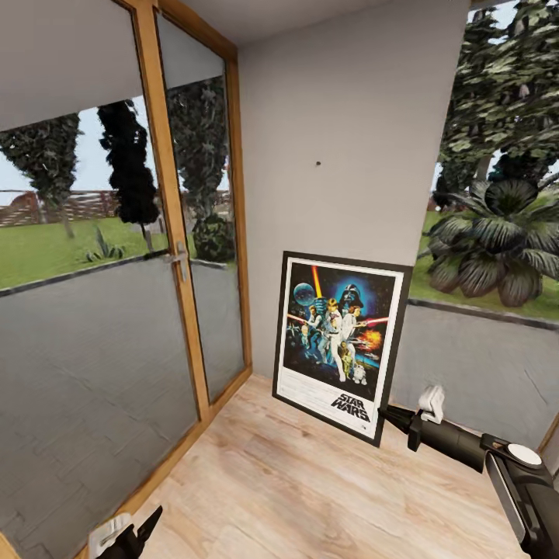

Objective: Pick up the poster from the kitchen countertop and hang it on one of the wall nails in the kitchen.

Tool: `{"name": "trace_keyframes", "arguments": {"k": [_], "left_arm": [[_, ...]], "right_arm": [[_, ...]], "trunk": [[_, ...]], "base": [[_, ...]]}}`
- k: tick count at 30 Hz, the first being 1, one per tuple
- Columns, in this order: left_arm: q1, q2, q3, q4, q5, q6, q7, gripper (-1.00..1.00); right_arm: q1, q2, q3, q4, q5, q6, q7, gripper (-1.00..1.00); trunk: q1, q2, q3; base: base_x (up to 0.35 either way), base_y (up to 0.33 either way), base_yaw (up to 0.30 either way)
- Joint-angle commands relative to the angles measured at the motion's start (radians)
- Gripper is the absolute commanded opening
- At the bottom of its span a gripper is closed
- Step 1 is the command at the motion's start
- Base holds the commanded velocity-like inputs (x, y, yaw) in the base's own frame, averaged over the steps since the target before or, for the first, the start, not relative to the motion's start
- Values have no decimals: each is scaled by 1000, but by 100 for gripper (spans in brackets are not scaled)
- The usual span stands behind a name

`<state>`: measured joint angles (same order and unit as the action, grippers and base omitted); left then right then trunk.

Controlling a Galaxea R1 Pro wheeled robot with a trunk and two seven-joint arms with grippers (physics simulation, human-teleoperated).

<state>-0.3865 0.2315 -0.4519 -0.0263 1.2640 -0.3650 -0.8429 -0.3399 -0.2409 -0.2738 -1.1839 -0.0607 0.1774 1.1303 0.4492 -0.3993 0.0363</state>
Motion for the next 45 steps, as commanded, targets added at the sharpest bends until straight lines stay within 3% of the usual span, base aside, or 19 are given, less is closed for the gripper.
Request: {"name": "trace_keyframes", "arguments": {"k": [1,13,37,45], "left_arm": [[0,0,-8,0,6,-5,-1,100],[0,0,-9,0,6,-5,0,100],[0,0,-10,0,6,-5,-1,100],[0,0,-11,0,5,-6,-1,100]], "right_arm": [[0,0,-1,0,-7,12,5,-100],[0,0,-1,0,-7,14,6,-100],[0,0,-1,0,-7,16,6,-100],[0,0,-1,0,-7,16,7,-100]], "trunk": [[1,-1,0],[1,-1,3],[1,-1,27],[1,-1,35]], "base": [[224,287,-21],[225,287,-58],[233,286,-251],[88,90,-259]]}}
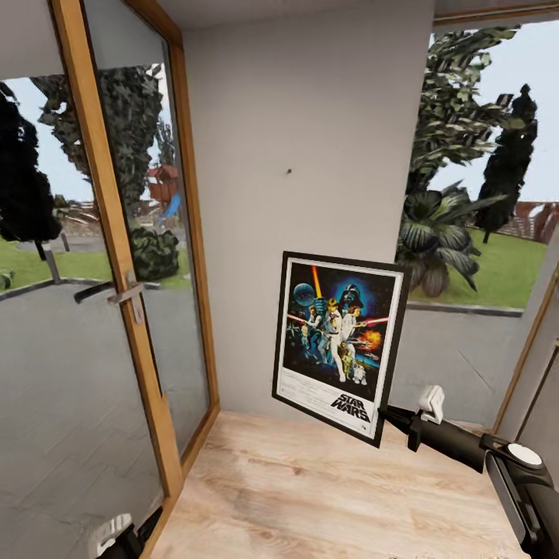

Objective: Pick up the poster from the kitchen countertop and hang it on one of the wall nails in the kitchen.

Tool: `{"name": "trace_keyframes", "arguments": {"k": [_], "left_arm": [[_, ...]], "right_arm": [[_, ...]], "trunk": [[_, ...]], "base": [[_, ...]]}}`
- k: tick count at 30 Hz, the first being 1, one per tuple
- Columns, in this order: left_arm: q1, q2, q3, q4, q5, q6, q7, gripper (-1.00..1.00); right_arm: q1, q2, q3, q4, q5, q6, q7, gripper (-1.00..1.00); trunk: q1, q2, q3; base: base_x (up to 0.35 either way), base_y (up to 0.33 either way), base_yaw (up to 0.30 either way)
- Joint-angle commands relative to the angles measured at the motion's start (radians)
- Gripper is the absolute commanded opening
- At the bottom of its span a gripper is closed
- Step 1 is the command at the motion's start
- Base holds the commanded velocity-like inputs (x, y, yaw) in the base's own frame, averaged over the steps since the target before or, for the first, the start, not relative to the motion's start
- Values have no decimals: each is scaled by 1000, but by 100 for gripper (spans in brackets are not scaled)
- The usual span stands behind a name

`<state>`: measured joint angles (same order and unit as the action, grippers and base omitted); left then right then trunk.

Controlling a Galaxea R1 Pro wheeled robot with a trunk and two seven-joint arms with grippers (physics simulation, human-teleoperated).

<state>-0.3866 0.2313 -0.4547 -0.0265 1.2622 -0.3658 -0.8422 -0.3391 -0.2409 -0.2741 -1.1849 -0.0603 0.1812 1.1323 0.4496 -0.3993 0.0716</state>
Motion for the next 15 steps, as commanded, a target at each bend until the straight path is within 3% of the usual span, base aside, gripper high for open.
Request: {"name": "trace_keyframes", "arguments": {"k": [1,10,15], "left_arm": [[0,0,-9,0,6,-5,-1,100],[0,-1,-10,-1,5,-5,-2,100],[0,-1,-10,-1,5,-5,-2,100]], "right_arm": [[-1,0,0,1,-7,12,5,-100],[-1,0,-1,1,-8,12,6,-100],[-1,0,-2,1,-7,15,6,-100]], "trunk": [[0,-1,1],[0,-1,10],[0,-1,11]], "base": [[15,15,-259],[5,5,-253],[0,0,-78]]}}
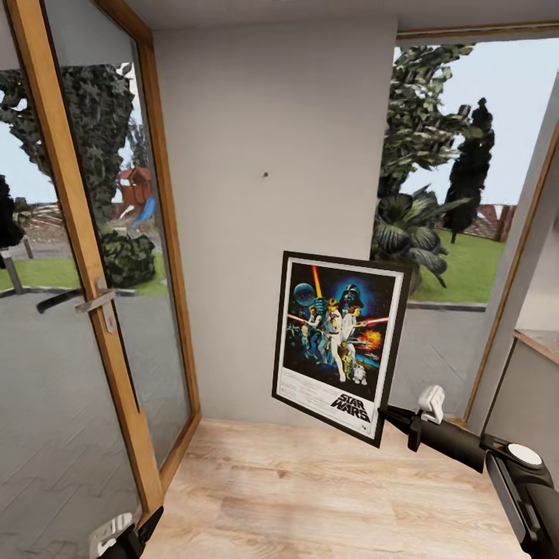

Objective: Pick up the poster from the kitchen countertop and hang it on one of the wall nails in the kitchen.

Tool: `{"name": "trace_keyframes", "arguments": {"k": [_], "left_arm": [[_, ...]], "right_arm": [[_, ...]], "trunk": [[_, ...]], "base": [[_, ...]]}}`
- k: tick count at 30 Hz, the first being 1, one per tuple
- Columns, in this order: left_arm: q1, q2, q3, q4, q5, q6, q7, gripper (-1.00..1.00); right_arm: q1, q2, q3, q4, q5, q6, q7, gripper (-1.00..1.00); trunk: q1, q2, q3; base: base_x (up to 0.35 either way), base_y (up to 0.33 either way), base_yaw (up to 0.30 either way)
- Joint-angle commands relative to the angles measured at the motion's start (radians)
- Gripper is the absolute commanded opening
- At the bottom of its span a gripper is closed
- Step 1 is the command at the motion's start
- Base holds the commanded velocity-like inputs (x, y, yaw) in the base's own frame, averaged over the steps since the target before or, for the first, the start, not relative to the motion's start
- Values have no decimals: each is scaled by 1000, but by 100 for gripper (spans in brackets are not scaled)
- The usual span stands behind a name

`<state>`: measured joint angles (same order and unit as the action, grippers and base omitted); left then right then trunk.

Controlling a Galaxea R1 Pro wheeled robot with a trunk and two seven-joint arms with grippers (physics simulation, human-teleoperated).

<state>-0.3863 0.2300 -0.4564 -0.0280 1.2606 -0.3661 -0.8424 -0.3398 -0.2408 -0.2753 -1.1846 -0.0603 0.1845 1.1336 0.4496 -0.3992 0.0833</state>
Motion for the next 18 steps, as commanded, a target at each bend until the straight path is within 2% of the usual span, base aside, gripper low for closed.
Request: {"name": "trace_keyframes", "arguments": {"k": [1,5,14,18], "left_arm": [[0,0,-8,0,6,-5,-1,100],[0,0,-8,0,6,-5,-1,100],[0,0,-8,0,6,-5,-1,100],[0,0,-8,0,6,-5,-1,100]], "right_arm": [[-1,0,-1,0,-7,13,5,-100],[0,0,-2,0,-7,13,5,-100],[-1,0,-2,0,-7,12,5,-100],[0,0,-2,-2,-8,13,6,-100]], "trunk": [[0,-1,0],[0,-1,0],[0,-1,0],[0,-1,0]], "base": [[0,0,-22],[42,0,-9],[263,0,-1],[117,0,-6]]}}
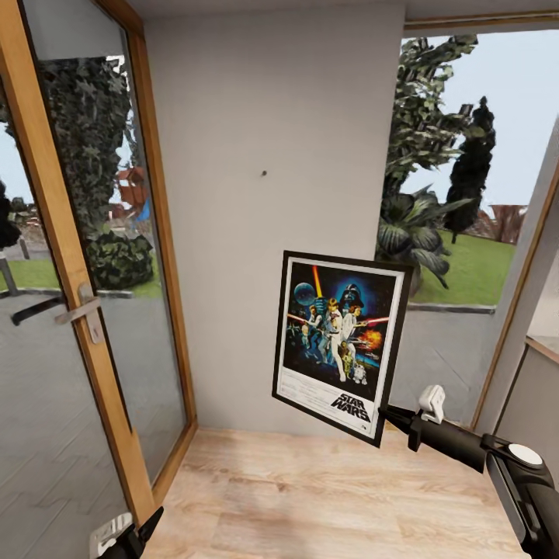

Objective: Pick up the poster from the kitchen countertop and hang it on one of the wall nails in the kitchen.

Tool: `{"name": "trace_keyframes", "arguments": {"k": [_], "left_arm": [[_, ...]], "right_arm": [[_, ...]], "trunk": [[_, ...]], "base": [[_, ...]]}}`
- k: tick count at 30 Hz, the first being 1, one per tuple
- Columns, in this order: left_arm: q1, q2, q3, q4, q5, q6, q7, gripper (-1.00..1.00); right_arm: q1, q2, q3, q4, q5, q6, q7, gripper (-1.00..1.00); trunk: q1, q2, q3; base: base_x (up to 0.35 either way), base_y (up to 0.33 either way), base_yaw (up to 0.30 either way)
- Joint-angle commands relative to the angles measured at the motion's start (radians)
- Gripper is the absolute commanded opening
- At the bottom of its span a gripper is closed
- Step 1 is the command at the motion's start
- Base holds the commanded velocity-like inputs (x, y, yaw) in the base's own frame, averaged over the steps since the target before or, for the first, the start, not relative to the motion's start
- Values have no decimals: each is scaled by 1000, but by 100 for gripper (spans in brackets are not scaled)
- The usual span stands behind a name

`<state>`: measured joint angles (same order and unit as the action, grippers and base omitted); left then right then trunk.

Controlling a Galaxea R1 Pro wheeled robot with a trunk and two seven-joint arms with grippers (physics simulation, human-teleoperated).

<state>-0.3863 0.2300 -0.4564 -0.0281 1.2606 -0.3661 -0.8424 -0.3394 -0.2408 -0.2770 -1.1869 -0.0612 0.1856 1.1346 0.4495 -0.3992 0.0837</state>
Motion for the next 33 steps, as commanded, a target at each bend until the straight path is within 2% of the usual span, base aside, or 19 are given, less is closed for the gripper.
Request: {"name": "trace_keyframes", "arguments": {"k": [1,13,20,33], "left_arm": [[0,0,-8,0,6,-5,-1,100],[0,0,-8,1,6,-5,-1,100],[0,0,-8,1,6,-5,-1,100],[0,0,-8,0,6,-5,-1,100]], "right_arm": [[0,0,-1,0,-7,12,5,-100],[-1,0,-1,-5,-8,14,5,-100],[0,0,-1,-5,-8,14,5,-100],[0,0,-1,-5,-8,14,5,-100]], "trunk": [[0,-1,0],[0,-1,4],[0,-1,5],[0,-1,5]], "base": [[50,0,-56],[8,0,-250],[12,0,-67],[282,0,-3]]}}
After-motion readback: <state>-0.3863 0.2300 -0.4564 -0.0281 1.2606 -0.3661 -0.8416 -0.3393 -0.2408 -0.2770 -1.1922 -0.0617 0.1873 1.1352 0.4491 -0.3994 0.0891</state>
